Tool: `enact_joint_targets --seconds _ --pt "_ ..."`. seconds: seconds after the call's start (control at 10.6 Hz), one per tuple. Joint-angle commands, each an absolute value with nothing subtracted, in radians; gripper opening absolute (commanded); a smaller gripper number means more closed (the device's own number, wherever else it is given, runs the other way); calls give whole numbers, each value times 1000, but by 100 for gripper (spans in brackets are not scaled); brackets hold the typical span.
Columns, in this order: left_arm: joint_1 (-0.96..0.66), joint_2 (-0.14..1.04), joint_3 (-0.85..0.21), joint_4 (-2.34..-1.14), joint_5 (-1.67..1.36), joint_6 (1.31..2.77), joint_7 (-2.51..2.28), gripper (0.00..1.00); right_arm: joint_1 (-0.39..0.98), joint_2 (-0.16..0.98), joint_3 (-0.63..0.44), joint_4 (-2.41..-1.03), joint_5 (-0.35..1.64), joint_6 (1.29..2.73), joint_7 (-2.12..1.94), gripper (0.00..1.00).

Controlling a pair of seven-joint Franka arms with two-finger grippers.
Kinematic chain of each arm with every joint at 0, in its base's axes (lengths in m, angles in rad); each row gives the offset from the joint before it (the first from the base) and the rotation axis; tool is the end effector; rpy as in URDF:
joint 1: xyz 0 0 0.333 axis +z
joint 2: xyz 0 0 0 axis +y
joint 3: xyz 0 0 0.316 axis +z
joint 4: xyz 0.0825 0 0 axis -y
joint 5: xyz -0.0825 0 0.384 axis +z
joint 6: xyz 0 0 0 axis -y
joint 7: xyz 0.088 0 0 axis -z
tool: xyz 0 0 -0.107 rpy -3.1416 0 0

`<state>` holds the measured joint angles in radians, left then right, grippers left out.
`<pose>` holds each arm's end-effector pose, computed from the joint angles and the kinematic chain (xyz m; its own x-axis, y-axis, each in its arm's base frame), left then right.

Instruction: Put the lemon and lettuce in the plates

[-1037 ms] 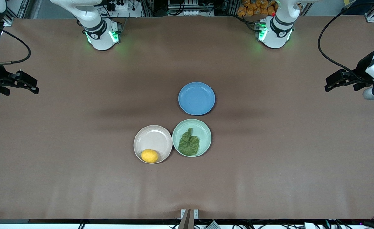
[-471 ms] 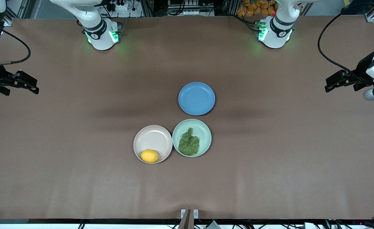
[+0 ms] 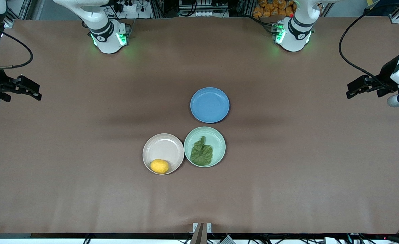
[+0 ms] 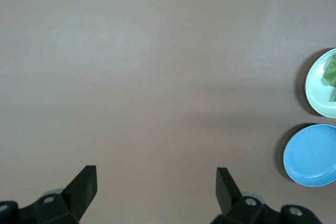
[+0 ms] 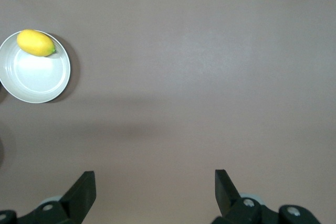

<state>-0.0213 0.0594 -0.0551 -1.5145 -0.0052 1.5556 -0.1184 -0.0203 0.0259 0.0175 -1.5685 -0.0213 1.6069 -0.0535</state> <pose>0.5697 -0.0432 0.6163 0.9989 0.0420 -0.0191 0.0421 -0.9991 0.0063 0.5658 -0.0039 0.6143 0.9986 0.0514 0.0114 0.0512 -0.9985 0.0215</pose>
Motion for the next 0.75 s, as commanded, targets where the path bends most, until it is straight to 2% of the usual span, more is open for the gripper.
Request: enact_joint_targets --seconds 0.0,0.66 --pt "-15 57 -63 -1508 12 1545 -137 100 -38 26 26 -1566 -6 1609 -69 100" --pt "-15 48 -68 -1509 11 1543 -135 100 -40 26 26 -1563 -6 1612 -69 100"
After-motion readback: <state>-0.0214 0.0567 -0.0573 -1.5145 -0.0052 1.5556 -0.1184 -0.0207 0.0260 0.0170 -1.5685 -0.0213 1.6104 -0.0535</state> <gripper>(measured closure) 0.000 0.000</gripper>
